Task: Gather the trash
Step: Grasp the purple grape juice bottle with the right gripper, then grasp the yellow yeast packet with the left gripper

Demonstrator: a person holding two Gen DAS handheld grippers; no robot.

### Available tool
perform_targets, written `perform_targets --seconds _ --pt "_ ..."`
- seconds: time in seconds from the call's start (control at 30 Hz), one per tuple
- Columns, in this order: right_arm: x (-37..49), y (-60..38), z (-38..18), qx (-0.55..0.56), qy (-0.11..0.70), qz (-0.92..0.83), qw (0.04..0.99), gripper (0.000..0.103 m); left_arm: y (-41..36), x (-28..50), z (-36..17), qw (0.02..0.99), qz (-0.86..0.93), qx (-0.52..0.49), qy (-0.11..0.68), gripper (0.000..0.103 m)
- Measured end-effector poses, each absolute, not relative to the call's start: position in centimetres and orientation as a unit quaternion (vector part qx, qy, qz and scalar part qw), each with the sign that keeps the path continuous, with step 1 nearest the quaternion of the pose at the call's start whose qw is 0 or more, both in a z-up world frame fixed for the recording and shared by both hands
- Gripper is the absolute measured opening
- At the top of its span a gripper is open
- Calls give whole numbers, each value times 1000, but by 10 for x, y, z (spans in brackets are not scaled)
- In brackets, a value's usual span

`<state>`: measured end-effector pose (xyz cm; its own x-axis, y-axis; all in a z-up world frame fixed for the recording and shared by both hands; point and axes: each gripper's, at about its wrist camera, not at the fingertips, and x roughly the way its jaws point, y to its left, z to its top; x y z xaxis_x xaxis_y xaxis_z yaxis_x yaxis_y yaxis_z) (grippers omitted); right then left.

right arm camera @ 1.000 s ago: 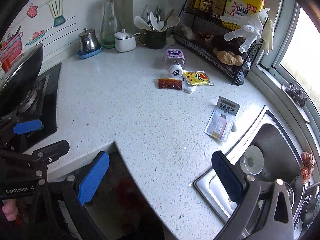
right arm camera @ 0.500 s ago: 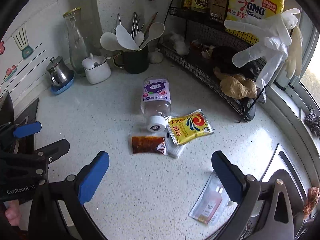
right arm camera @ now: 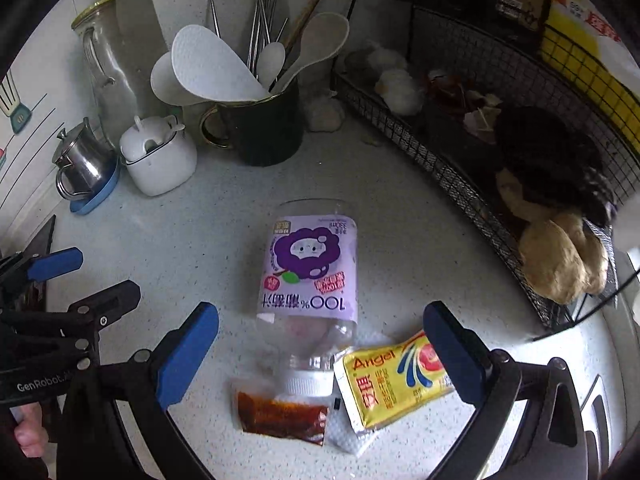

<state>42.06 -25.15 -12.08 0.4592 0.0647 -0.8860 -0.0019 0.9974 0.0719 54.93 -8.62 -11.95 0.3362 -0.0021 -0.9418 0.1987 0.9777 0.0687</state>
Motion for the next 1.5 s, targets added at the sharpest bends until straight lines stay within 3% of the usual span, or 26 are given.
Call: perform_targets --seconds 0.23,0.33,0.4,1.0,1.5 --pt "447 -239 -155 24 556 48 829 102 -71 568 -151 800 -28 77 594 83" --pt "449 -236 -164 27 565 55 823 86 -69 568 -159 796 -25 72 600 83" --pt "450 -236 -167 27 570 59 819 67 -70 565 -160 795 -21 79 600 83" --pt "344 -295 -82 80 510 16 856 66 -141 503 -80 816 -129 144 545 83" --pt "299 -370 -99 126 513 -96 844 66 -259 486 -116 740 -281 211 573 83"
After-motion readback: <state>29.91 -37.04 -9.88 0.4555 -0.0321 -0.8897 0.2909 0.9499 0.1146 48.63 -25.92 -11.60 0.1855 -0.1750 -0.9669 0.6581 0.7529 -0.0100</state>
